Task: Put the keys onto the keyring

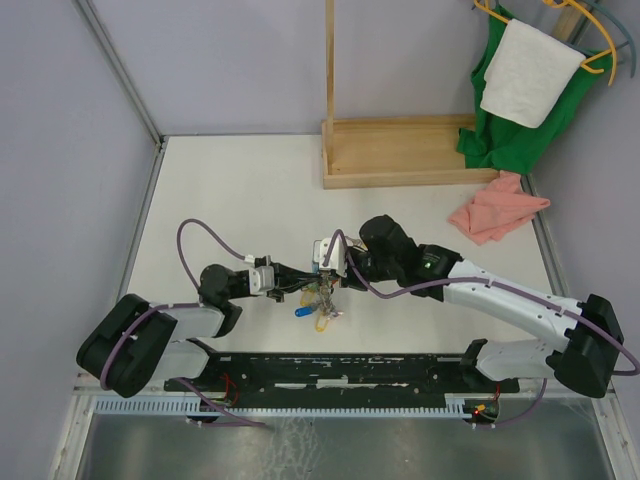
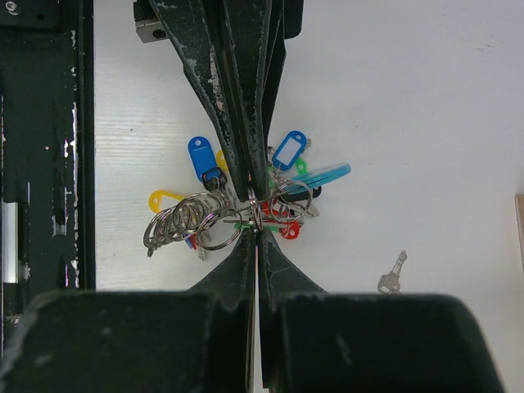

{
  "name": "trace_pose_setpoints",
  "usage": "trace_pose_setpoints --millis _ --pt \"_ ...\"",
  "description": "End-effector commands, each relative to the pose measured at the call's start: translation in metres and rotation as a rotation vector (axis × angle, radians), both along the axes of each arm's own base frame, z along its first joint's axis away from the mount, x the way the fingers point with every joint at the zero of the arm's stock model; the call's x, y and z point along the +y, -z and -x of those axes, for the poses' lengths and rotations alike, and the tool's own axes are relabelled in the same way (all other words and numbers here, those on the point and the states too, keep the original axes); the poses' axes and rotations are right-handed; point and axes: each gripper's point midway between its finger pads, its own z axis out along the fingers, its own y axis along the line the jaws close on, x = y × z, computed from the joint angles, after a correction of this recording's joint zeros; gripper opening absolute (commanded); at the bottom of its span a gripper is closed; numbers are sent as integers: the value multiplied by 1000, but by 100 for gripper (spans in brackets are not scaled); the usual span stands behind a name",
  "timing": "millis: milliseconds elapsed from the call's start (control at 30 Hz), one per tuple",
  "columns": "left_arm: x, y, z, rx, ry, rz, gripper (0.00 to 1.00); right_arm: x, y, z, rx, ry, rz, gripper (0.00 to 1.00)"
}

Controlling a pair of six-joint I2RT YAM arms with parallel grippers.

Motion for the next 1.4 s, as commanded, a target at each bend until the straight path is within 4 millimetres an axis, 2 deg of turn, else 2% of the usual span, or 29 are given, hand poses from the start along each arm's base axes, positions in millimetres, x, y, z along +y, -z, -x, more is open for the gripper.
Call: trace_pose_setpoints --millis 0,333,867,1367 --pt "-2 -14 -3 -82 -3 20 3 16 -40 1 -79 -45 -144 1" --pt "2 -12 -11 -87 -64 3 3 8 -36 1 -87 -22 -112 1" --pt "6 -13 -25 5 -159 18 3 6 -26 3 -126 -35 -76 1" --pt "3 -13 -19 122 -205 33 3 17 -12 -4 -137 7 -36 1"
